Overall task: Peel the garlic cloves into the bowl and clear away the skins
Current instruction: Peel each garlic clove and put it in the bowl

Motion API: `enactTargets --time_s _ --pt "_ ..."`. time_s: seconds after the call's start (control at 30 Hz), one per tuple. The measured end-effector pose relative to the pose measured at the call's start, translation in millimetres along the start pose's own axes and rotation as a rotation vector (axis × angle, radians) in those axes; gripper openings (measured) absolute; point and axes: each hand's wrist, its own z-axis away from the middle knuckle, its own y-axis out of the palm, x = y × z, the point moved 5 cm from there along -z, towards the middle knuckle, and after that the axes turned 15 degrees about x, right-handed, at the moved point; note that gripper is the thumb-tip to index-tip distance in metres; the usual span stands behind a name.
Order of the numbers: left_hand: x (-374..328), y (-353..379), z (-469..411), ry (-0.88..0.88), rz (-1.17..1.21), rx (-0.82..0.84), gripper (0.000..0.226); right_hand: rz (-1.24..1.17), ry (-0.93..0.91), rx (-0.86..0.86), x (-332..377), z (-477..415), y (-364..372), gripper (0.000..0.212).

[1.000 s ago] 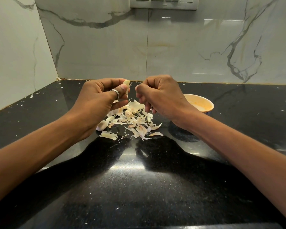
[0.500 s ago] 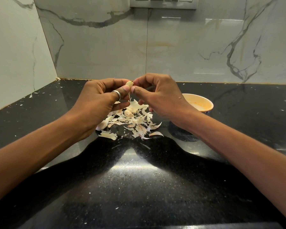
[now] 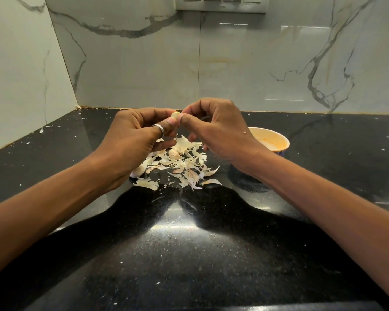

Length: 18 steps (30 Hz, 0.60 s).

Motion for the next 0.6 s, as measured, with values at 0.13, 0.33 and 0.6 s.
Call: enactTargets --time_s 0.13,0.33,0.6 --pt "-0.8 1.2 1.0 0.006 -0.008 -0.006 0.015 0.024 -0.004 0.001 -1.1 0.0 0.2 0.018" --pt "0.2 -1.1 0.3 0.007 -0.021 -0.016 0.015 0.063 -0.014 0.003 -0.7 -0.3 -0.3 0.016" --pt "3.4 -4.5 -1.1 0.015 -0.028 -0.042 0.017 0.113 -0.016 0.026 0.3 -0.2 1.2 0.011"
